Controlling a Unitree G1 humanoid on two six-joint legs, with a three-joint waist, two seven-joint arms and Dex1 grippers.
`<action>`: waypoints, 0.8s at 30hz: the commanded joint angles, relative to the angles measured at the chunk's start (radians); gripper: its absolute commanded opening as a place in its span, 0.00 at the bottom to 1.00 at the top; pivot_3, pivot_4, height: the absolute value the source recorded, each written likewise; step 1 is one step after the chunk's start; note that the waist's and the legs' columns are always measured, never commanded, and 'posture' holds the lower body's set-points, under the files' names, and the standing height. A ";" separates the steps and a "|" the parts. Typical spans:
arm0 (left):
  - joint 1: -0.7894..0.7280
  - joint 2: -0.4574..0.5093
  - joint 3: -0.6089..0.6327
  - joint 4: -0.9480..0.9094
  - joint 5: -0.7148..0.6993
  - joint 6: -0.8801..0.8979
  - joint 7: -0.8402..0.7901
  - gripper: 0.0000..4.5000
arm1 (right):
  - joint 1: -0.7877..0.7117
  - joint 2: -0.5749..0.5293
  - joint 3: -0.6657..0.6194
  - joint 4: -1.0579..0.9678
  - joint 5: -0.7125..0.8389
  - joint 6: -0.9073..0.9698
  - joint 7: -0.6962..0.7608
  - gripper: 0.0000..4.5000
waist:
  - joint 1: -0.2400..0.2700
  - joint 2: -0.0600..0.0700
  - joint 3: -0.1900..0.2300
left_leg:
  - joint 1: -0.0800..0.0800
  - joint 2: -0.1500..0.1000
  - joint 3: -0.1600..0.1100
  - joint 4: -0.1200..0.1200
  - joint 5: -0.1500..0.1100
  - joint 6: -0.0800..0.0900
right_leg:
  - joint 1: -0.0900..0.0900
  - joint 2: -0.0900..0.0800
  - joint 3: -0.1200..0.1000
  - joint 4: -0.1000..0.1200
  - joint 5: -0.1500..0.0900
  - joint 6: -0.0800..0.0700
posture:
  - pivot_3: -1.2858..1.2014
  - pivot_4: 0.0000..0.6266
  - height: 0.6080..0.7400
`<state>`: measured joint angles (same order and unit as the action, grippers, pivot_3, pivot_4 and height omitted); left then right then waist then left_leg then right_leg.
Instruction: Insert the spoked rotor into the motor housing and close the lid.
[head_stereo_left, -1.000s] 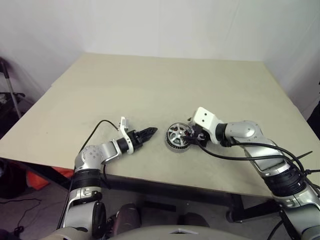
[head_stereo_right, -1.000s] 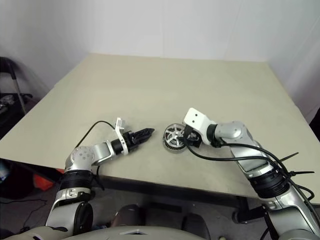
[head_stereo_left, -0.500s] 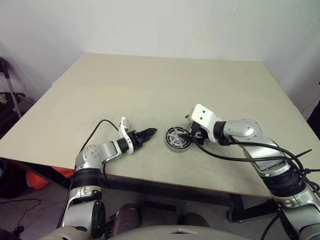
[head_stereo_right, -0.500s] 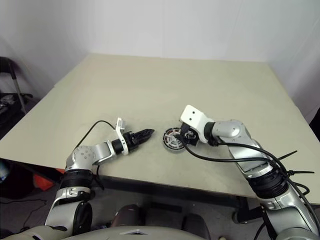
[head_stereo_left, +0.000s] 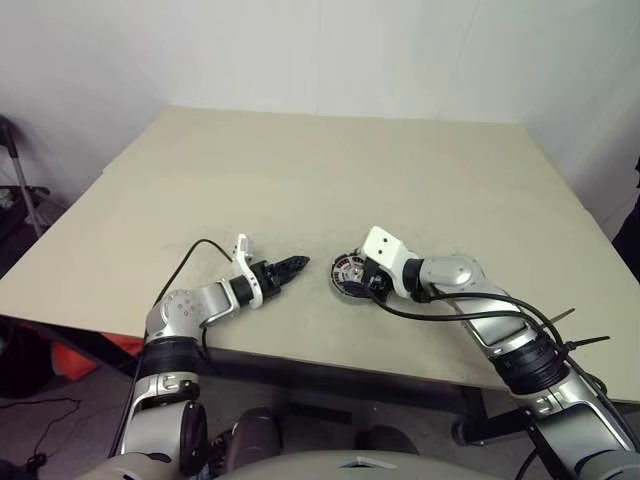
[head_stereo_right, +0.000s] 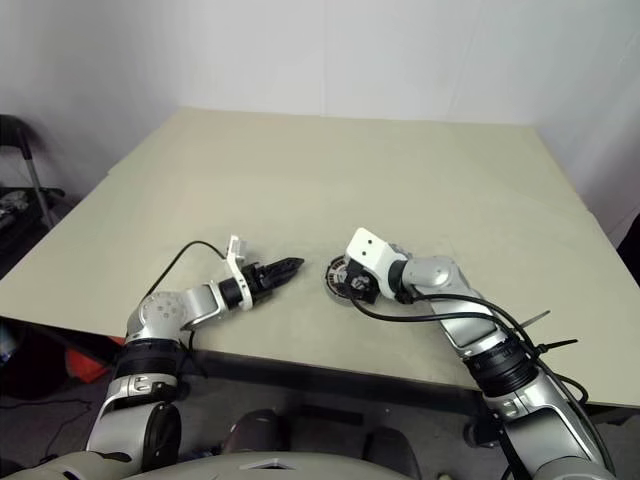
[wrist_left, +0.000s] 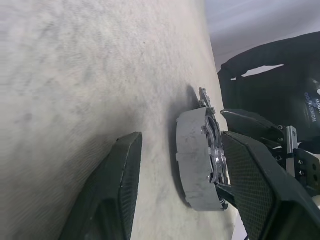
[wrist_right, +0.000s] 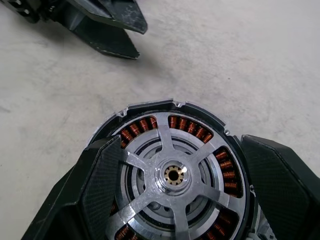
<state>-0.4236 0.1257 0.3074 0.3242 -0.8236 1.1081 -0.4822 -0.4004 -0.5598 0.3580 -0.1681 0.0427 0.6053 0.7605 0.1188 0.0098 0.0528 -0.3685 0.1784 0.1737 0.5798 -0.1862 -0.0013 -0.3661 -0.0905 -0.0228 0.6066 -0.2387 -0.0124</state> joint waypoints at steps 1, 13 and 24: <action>-0.009 0.012 0.000 -0.015 0.001 -0.019 -0.016 0.59 | -0.024 -0.022 -0.084 -0.073 0.041 0.016 0.019 0.88 | 0.001 0.000 0.000 | 0.000 0.000 0.000 0.000 0.000 0.000 | 0.000 0.000 0.000 0.000 0.000 0.000 | 0.52 0.00 1.00; -0.023 -0.024 -0.026 0.012 0.025 -0.072 -0.040 0.60 | -0.035 -0.371 -0.107 -0.154 0.012 -0.181 0.312 0.84 | 0.008 -0.001 0.001 | -0.001 0.000 0.000 -0.001 0.000 -0.001 | -0.001 0.000 0.000 -0.001 0.000 0.000 | 0.52 0.00 1.00; -0.019 -0.033 -0.006 0.029 0.030 -0.094 -0.025 0.60 | -0.181 -0.331 0.111 0.014 -0.195 -0.487 0.470 0.52 | -0.003 -0.001 0.001 | -0.001 0.001 0.000 0.001 -0.002 0.003 | -0.001 0.000 0.000 0.001 0.000 0.000 | 0.52 0.00 1.00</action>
<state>-0.4375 0.0909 0.2891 0.3622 -0.7886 1.0235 -0.5151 -0.5507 -0.8967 0.4645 -0.1737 -0.1341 0.1527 1.2148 0.1155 0.0091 0.0536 -0.3697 0.1792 0.1737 0.5813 -0.1881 0.0024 -0.3672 -0.0904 -0.0231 0.6076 -0.2387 -0.0126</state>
